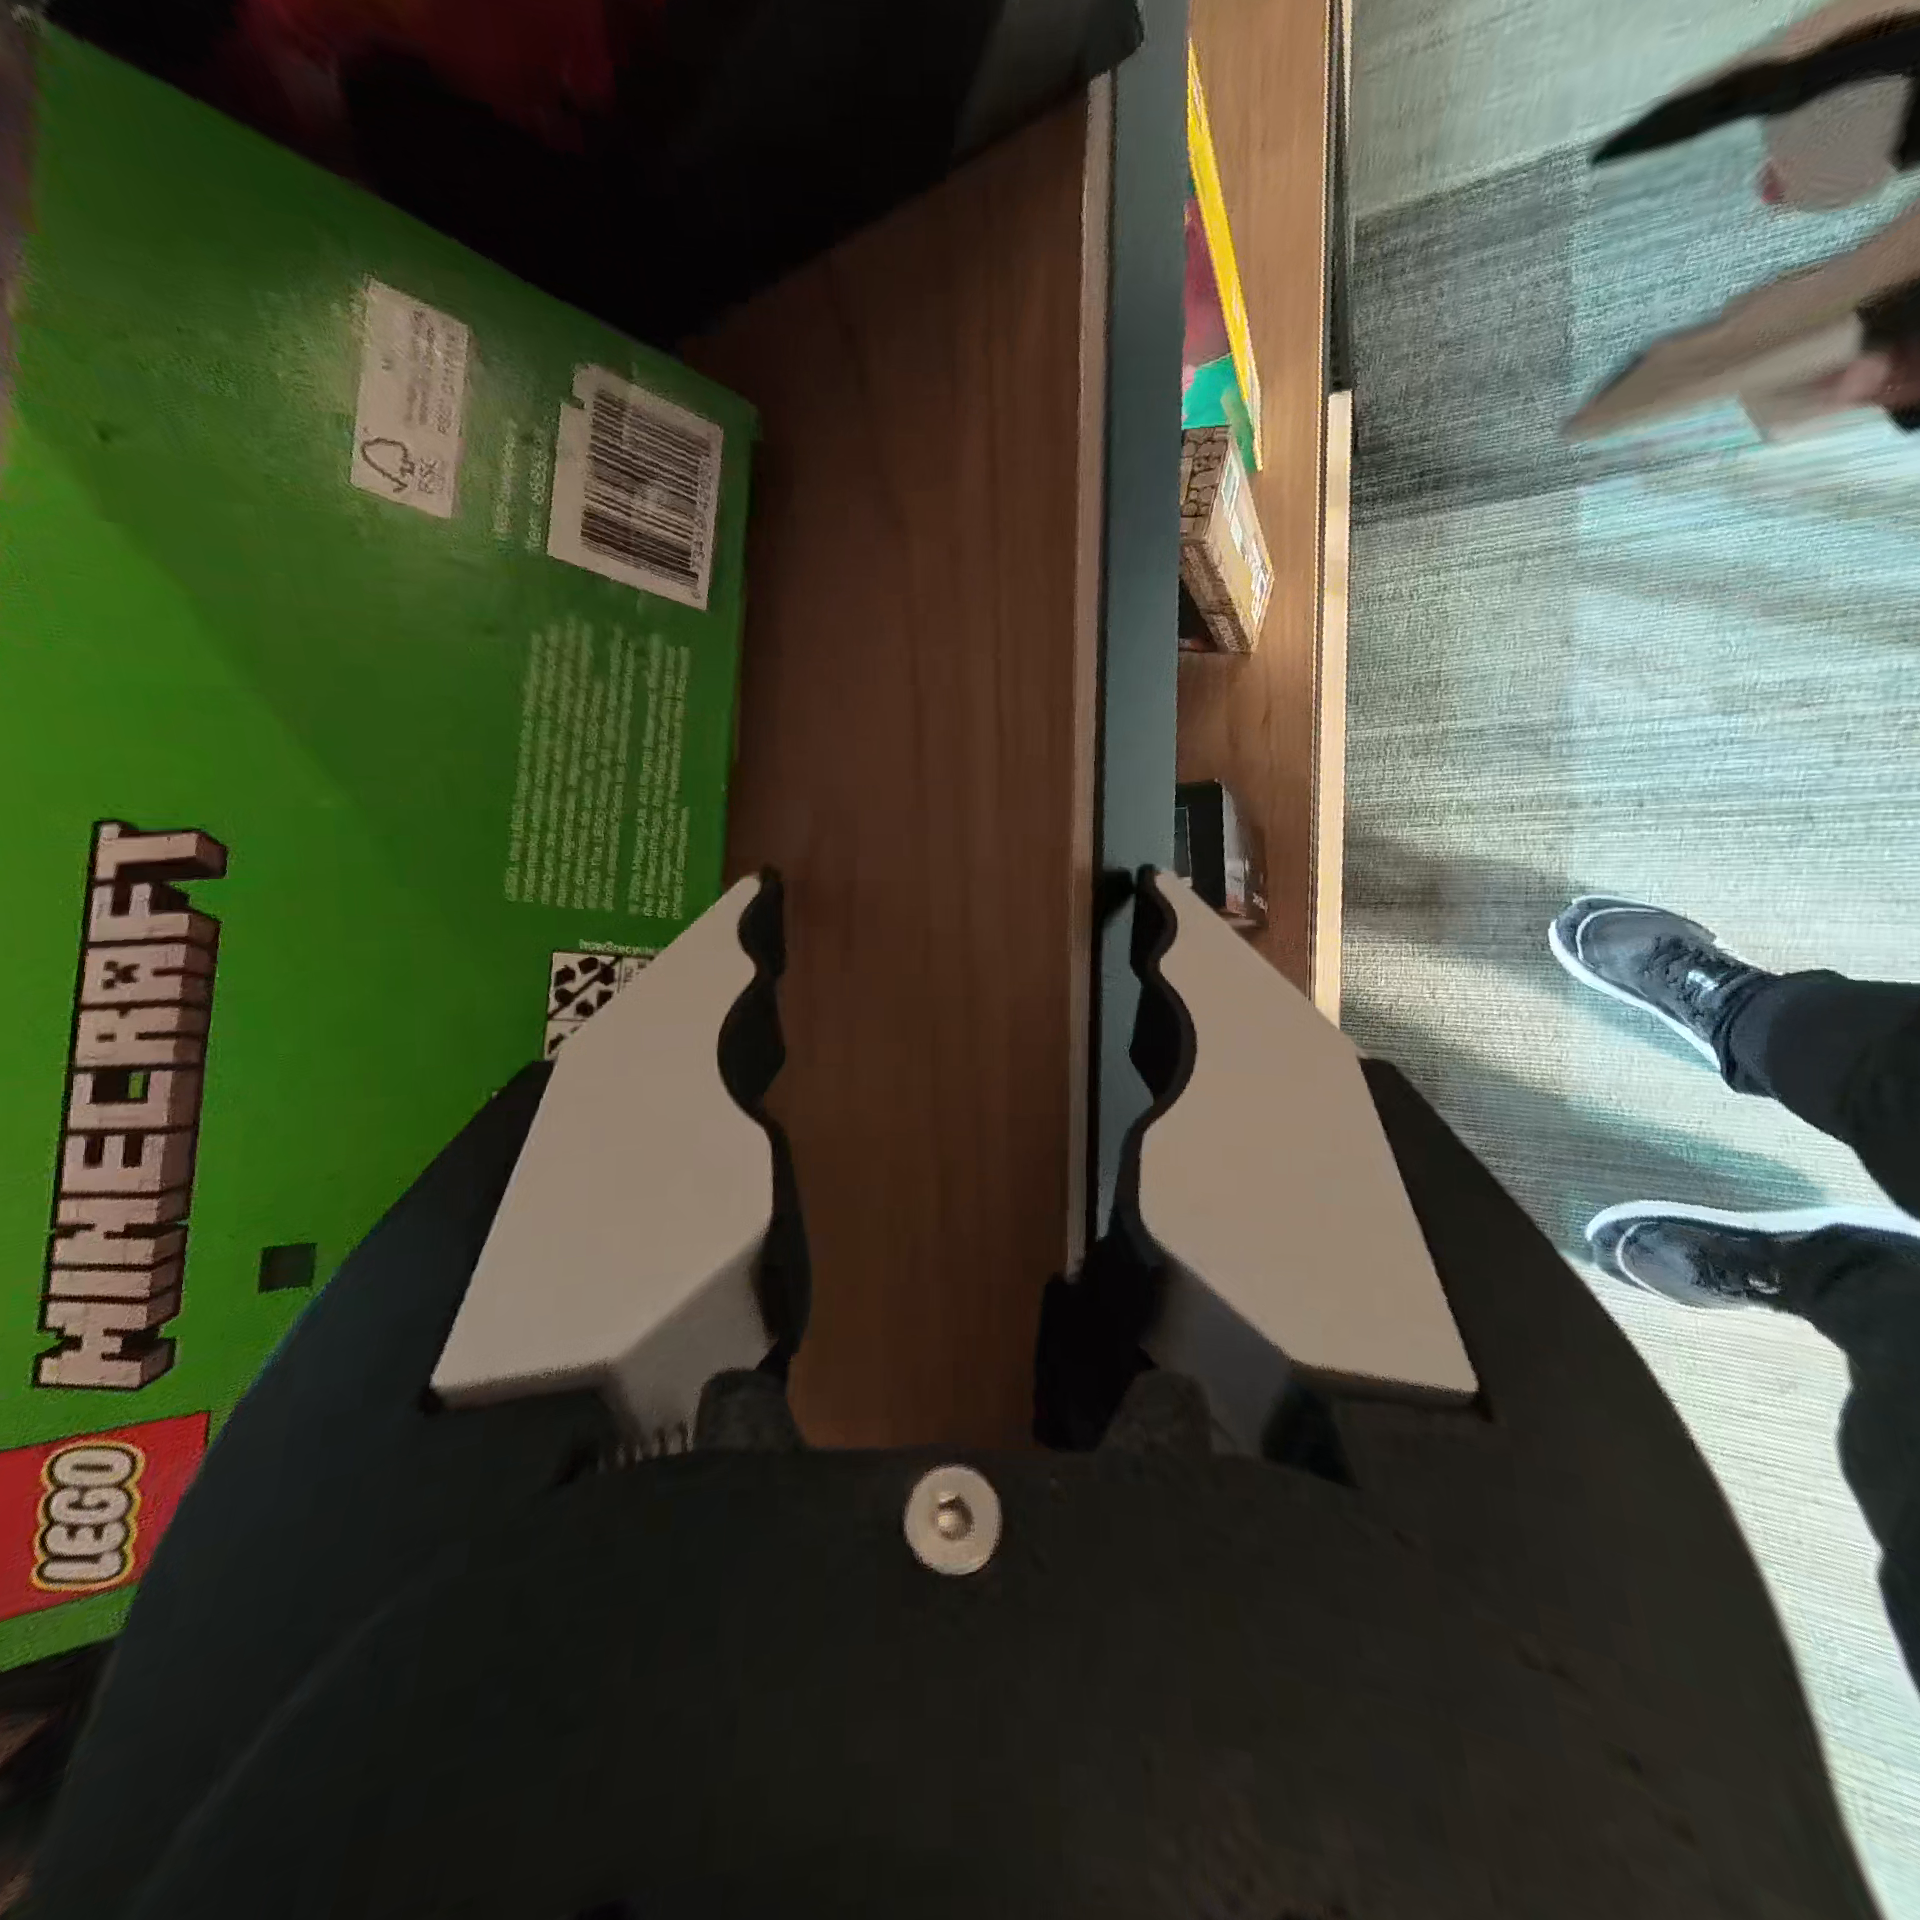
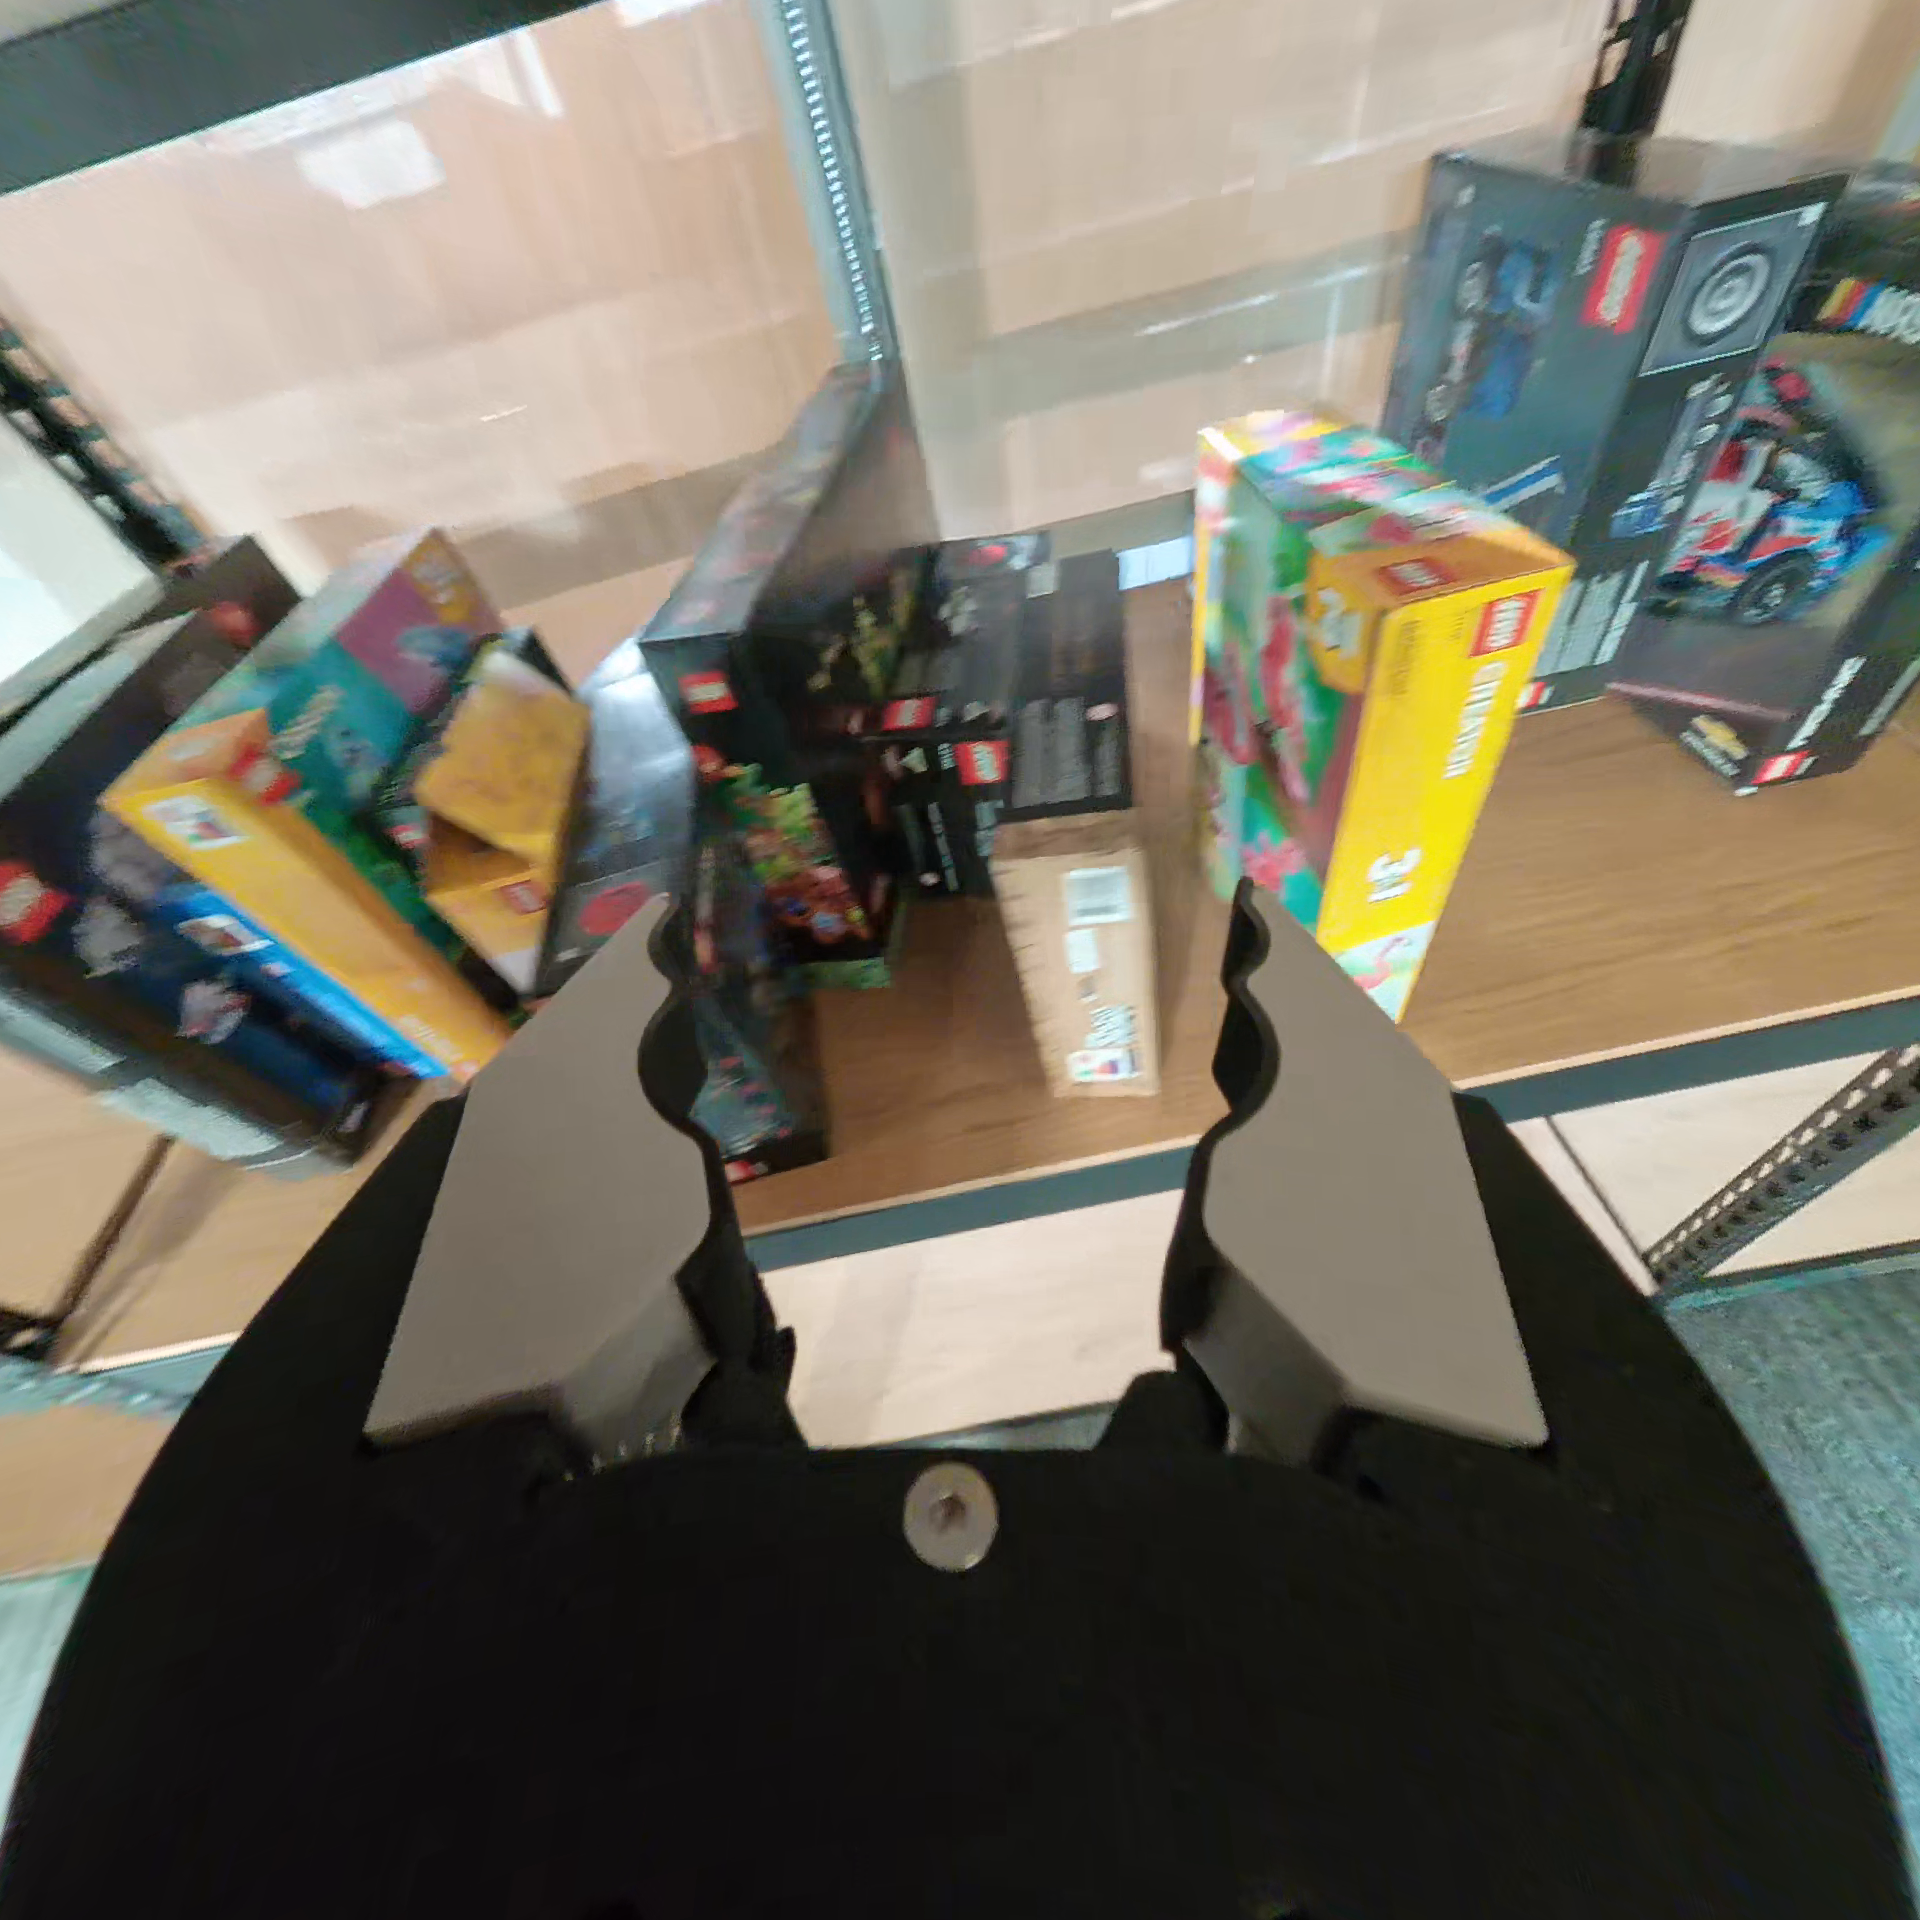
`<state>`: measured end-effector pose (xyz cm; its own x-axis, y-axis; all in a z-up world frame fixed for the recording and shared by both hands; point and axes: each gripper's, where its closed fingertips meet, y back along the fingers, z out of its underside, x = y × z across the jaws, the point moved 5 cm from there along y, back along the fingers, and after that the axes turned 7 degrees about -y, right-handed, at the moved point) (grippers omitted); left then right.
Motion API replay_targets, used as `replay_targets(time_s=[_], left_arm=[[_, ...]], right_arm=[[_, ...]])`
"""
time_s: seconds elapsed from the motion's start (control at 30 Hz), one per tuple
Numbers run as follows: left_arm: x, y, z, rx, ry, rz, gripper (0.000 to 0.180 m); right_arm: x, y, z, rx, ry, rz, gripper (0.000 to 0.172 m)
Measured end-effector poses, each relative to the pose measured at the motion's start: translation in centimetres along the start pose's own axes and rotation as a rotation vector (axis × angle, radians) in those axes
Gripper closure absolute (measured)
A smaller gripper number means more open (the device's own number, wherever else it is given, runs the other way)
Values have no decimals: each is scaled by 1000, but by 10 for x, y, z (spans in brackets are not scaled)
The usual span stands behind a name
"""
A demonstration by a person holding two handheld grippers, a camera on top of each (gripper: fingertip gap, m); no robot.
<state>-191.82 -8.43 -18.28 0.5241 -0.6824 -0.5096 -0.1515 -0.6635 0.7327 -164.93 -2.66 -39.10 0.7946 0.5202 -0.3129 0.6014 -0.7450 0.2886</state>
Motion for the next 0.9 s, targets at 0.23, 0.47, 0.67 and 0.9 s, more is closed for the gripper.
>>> replay_targets(time_s=[0.23, 0.47, 0.67, 0.9], left_arm=[[-3, -7, -7, -120, 35, 7, 106], [-6, -14, -10, -61, 100, -10, 99], [-8, -14, -10, -39, 128, 9, 99], [-11, -15, -9, -8, 134, 43, 97]], right_arm=[[117, -72, -25, 66, 47, 26, 62], [245, -118, -83, 236, -34, 96, 77], [335, -195, -130, 232, 99, 154, 68], [423, -281, -164, 114, 191, 208, 46]])
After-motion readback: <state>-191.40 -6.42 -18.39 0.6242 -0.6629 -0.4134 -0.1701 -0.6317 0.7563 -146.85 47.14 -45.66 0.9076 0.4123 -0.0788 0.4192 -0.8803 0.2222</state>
